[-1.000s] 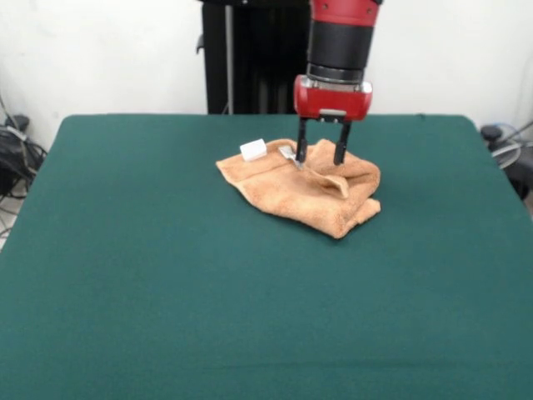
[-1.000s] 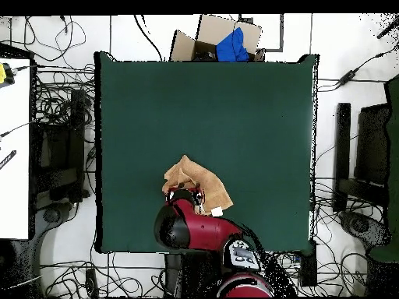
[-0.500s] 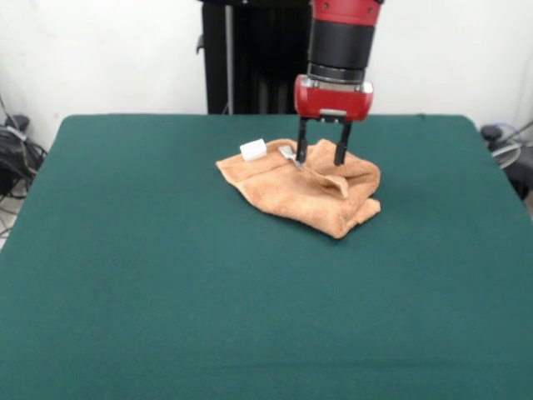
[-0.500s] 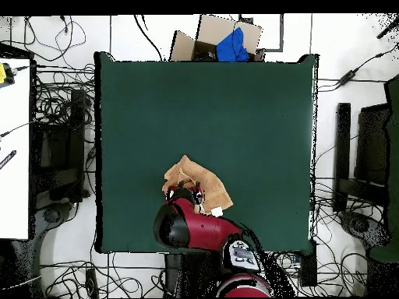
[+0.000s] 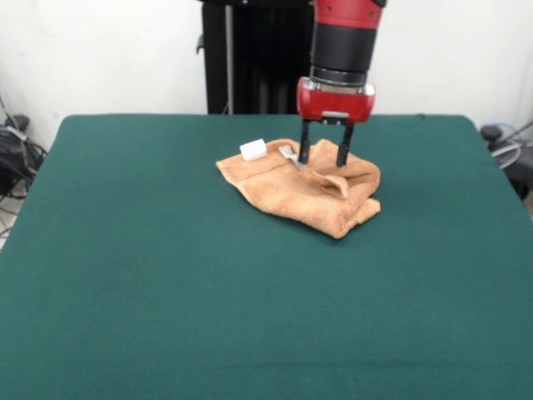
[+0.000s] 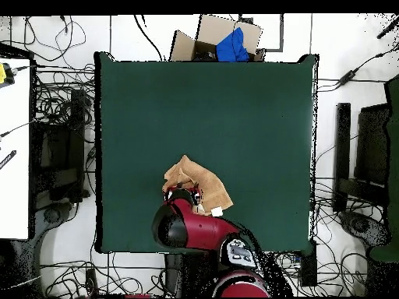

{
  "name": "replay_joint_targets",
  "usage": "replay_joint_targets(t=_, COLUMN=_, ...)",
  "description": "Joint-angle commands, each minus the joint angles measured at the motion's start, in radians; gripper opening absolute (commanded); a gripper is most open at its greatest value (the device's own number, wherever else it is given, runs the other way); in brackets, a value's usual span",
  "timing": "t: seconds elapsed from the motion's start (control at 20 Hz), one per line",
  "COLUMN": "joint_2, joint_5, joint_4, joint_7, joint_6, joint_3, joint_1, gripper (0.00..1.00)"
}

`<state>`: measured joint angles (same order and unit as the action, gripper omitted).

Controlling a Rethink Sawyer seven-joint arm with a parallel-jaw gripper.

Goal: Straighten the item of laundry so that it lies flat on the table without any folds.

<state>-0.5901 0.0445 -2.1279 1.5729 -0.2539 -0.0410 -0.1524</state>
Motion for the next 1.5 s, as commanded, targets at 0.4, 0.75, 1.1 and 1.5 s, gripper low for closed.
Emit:
replay_joint_targets(t=0.4, joint_2=0.073, joint_5=-0.064, joint_4=0.087, joint_7=0.19, joint_6=0.042, joint_3=0.015, joint_1=0.043, gripper=1.0)
replay_joint_targets(t=0.75, joint_2=0.067, joint_5=-0.065, joint_4=0.102, joint_7=0.169, joint_6=0.076, joint_3=-0.014, joint_1=0.057, gripper=1.0)
replay_joint_targets(t=1.1, joint_2=0.013, joint_5=-0.038, joint_4=0.106, joint_7=0.131, joint_6=0.128, joint_3=-0.046, joint_1=0.04, gripper=1.0)
replay_joint_targets(t=1.5, joint_2=-0.051, joint_5=-0.02, joint_4=0.083, joint_7=0.122, joint_6=0.188, joint_3=-0.058, joint_1=0.035, gripper=1.0)
